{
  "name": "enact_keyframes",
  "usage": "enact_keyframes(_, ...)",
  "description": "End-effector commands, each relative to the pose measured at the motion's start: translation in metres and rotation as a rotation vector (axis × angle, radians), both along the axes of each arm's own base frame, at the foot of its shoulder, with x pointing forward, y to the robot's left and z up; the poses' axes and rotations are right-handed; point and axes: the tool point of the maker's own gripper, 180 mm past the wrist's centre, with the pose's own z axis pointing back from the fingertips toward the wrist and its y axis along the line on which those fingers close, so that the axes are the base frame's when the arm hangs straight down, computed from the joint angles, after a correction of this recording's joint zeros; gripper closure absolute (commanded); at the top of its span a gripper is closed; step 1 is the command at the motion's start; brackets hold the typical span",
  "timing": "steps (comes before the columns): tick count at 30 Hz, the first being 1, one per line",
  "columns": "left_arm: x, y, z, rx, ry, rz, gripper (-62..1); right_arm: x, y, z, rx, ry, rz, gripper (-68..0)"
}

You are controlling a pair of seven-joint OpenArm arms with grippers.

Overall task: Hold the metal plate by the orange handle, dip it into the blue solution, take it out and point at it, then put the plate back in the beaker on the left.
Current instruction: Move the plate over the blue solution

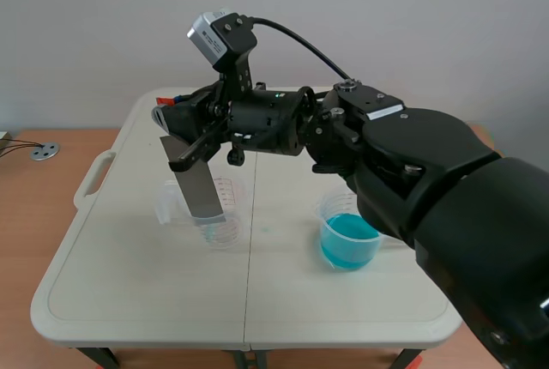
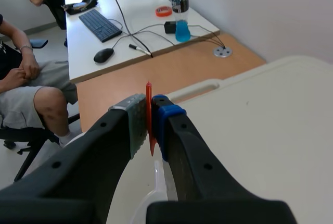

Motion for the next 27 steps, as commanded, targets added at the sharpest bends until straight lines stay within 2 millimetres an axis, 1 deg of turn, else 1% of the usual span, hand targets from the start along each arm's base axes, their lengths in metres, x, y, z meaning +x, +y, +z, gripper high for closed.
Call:
enact_keyframes(1, 0.006, -0.006, 0.003, -0.020, -0.020, 0.003, -1.9, -0.001, 0.001, 0.023, 0.042, -0.053, 0.022, -1.3)
enact_keyframes(9, 0.006, -0.006, 0.003, -0.020, -0.021, 0.003, -1.9, -0.013, -0.009, 0.047, 0.056, -0.145, 0.033, -1.3)
enact_keyframes(13, 0.008, -0.006, 0.003, -0.019, -0.024, 0.002, -1.9, -0.015, -0.016, 0.059, 0.058, -0.195, 0.006, -1.3)
enact_keyframes(17, 0.018, -0.004, 0.003, 0.001, -0.047, -0.025, -1.9, -0.016, -0.025, 0.074, 0.068, -0.243, -0.019, -1.3)
enact_keyframes(23, 0.032, 0.007, 0.000, 0.050, -0.034, -0.050, -1.9, -0.019, -0.033, 0.096, 0.047, -0.313, -0.034, -1.3)
enact_keyframes(27, 0.046, 0.008, 0.003, 0.055, -0.066, -0.056, -1.9, -0.021, -0.040, 0.110, 0.040, -0.359, -0.048, -1.3)
